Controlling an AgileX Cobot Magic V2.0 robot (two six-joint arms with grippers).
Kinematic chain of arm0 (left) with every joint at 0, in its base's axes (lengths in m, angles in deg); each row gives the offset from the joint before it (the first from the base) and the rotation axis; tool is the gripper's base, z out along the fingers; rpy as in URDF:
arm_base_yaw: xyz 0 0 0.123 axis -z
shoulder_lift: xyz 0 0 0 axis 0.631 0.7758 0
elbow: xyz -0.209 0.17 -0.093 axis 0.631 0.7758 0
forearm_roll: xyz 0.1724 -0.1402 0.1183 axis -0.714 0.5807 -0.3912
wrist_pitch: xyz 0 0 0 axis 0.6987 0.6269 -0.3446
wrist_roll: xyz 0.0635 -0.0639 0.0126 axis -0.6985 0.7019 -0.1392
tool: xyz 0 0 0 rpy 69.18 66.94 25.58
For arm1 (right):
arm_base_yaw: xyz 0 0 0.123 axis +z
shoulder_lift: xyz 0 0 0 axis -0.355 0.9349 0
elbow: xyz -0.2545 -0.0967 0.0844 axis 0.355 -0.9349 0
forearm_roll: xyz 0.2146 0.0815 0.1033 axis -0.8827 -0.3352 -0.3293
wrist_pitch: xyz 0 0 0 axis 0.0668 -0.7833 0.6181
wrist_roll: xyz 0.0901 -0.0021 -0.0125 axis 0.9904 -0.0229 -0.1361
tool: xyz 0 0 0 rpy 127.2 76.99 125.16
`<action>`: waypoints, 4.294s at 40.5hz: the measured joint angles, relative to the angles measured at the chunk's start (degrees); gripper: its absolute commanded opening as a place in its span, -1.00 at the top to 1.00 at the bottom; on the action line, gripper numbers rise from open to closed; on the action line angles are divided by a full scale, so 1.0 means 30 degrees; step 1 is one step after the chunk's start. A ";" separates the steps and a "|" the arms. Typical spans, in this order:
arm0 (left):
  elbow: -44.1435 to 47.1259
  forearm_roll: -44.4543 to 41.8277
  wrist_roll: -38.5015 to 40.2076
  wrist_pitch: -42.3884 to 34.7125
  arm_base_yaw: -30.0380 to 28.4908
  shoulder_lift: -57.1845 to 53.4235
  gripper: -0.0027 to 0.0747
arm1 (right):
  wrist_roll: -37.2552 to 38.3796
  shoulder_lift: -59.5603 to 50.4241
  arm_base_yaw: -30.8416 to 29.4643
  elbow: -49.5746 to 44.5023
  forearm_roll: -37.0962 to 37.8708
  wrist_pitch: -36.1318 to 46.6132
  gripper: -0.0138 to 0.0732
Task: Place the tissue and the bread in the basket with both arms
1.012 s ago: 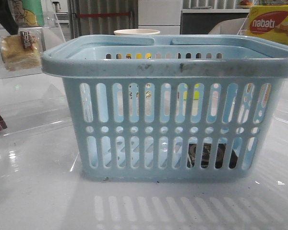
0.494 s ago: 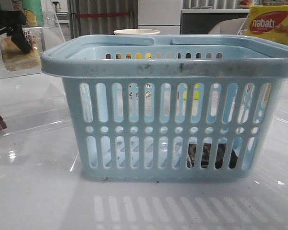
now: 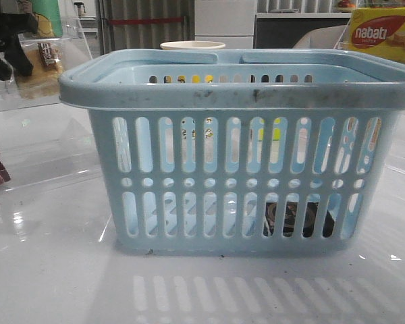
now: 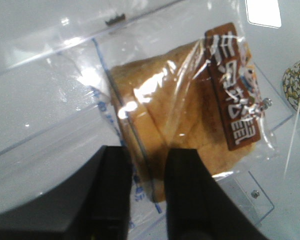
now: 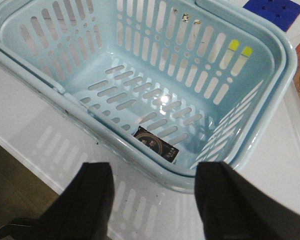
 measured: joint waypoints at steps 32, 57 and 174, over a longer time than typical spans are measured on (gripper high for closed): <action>-0.0009 0.0714 -0.0541 0.2886 0.0470 -0.3537 0.69 | -0.0043 0.0000 0.0000 0.0000 0.0000 0.0000 -0.42; -0.0041 0.0849 -0.2402 0.4905 0.9057 -0.7175 0.69 | -0.0043 0.0000 0.0000 0.0000 0.0000 0.0000 -0.42; 1.5451 -0.5575 0.2025 0.0951 1.1267 -2.3623 0.69 | 0.0725 -0.4963 0.0000 -0.1687 0.0013 -0.3024 0.62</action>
